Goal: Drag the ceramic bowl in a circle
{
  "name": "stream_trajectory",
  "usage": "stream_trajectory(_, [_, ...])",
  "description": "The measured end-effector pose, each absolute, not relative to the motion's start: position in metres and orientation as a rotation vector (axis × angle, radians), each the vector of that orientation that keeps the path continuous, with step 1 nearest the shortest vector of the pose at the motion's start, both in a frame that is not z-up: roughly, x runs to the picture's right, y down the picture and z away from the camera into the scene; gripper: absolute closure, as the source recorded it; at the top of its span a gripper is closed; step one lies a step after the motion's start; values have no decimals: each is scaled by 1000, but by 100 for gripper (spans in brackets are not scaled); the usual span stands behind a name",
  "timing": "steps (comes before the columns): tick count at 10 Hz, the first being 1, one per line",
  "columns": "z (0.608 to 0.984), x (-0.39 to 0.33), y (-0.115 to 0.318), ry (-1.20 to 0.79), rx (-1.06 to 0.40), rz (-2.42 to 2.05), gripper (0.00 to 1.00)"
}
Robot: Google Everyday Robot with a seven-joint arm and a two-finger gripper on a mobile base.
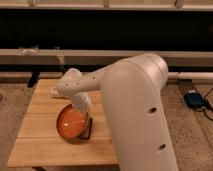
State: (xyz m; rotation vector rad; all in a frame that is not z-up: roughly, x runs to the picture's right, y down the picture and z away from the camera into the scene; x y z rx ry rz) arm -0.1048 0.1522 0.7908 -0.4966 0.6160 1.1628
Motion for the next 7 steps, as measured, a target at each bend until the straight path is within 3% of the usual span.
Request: stream_trajectory(7, [682,-200,226,488,-555,895,100])
